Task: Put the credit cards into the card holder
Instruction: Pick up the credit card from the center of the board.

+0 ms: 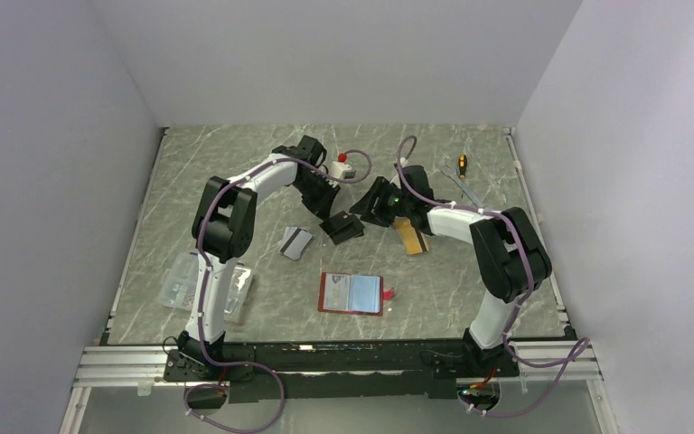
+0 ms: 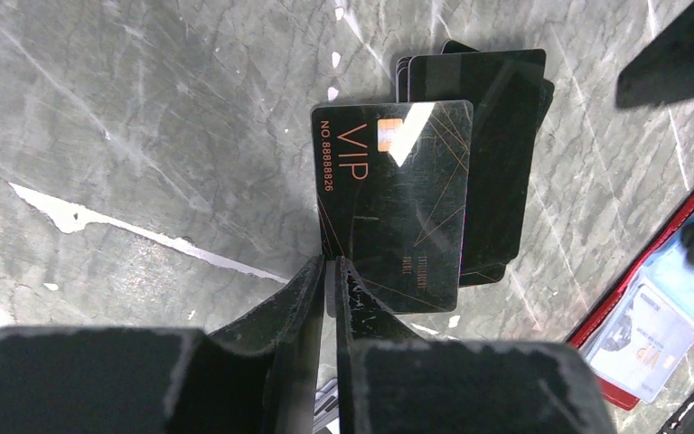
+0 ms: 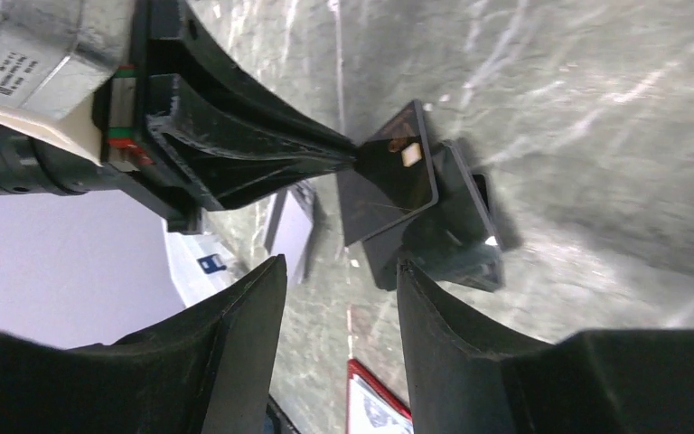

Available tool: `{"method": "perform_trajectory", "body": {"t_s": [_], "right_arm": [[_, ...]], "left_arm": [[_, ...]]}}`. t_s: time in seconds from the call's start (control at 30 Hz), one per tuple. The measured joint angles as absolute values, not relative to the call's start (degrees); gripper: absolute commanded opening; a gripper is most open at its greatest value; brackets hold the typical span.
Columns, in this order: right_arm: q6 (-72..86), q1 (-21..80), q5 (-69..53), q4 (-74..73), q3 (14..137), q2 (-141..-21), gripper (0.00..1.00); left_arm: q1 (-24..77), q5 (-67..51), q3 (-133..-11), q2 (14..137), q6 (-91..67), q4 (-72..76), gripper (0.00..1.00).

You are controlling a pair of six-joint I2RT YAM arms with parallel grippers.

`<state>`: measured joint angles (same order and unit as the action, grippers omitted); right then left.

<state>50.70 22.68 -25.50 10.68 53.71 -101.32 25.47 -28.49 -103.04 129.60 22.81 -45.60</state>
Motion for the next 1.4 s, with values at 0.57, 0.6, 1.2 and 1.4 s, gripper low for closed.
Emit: {"method": "perform_trajectory", "body": {"t_s": [0.57, 0.6, 1.2, 1.4], "right_arm": [[58.7, 27.6, -28.7, 16.6, 55.0, -109.5, 0.50], [59.0, 27.6, -28.6, 17.0, 54.9, -109.5, 0.50], [67.1, 28.0, -25.5, 25.7, 51.1, -111.4, 0.45], [69.5, 28.3, -24.0, 28.1, 50.2, -112.2, 0.33]], "left_arm": [[25.1, -30.0, -102.5, 129.6, 22.8, -45.8, 0.10], [25.1, -30.1, -102.5, 129.6, 22.8, -45.8, 0.09], [24.4, -34.0, -100.5, 129.1, 22.7, -46.5, 0.05], [24.3, -35.7, -97.5, 127.7, 22.5, -46.9, 0.05]]}}
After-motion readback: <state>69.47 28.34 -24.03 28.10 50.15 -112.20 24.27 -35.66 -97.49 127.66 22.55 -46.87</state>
